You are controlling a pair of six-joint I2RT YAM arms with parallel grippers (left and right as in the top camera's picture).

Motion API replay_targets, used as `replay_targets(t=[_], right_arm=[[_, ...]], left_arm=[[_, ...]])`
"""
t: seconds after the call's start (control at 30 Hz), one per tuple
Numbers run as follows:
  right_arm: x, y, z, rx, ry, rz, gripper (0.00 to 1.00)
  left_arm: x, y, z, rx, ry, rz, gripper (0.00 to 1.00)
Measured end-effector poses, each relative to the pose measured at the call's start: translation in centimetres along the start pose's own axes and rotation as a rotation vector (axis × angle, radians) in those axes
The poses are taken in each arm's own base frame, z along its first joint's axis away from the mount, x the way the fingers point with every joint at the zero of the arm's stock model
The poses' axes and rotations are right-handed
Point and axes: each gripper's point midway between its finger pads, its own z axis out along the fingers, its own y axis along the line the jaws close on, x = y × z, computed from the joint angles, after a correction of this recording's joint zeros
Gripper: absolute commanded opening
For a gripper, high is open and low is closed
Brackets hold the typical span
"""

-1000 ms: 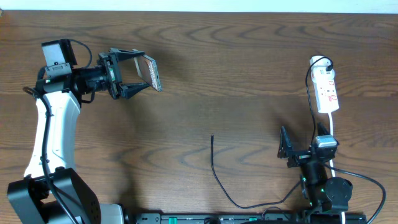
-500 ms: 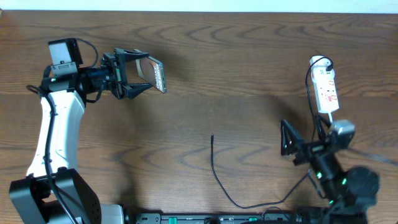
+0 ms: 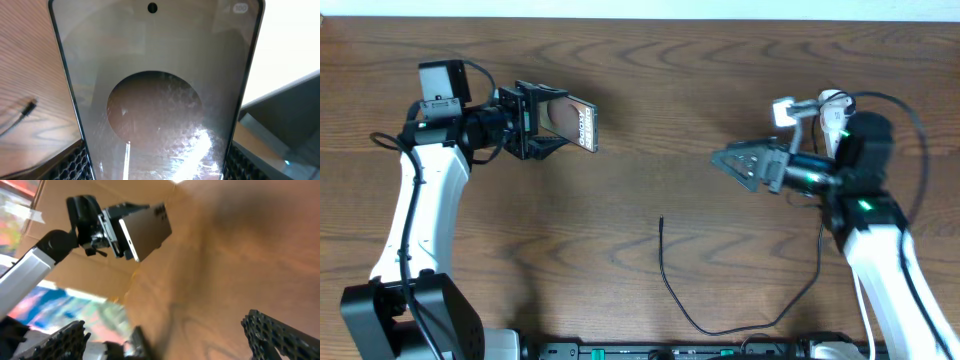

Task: Plug charger to phone and switch on socket
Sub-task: 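Move the right gripper toward the phone held by the left gripper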

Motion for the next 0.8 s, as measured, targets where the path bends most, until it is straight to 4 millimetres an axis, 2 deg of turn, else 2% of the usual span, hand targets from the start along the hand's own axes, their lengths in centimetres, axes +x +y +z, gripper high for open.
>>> replay_targets(t=[0.13, 0.3, 0.4, 0.5, 0.8], right_arm=[[2.0, -1.7, 3.7, -0.064, 0.113, 0.065, 0.99], [4.6, -2.0, 8.2, -0.111, 0.21, 0.032, 0.99], [6.5, -2.5, 10.5, -0.091, 0.252, 0.033, 0.99], [7.3, -2.9, 11.8, -0.058, 0.26, 0.026, 0.99], [7.3, -2.4, 13.5, -0.017, 0.217, -0.012, 0.99]], left_arm=[[-0.5, 1.7, 0.7, -0.079, -0.072, -0.03, 0.07], [-0.7, 4.6, 1.2, -0.214, -0.162, -0.073, 0.07], [-0.5, 5.4, 1.6, -0.257, -0.188, -0.065, 0.07], [-0.2, 5.7, 2.0, -0.277, -0.197, -0.051, 0.07], [-0.1, 7.6, 2.2, -0.377, -0.266, -0.052, 0.07]])
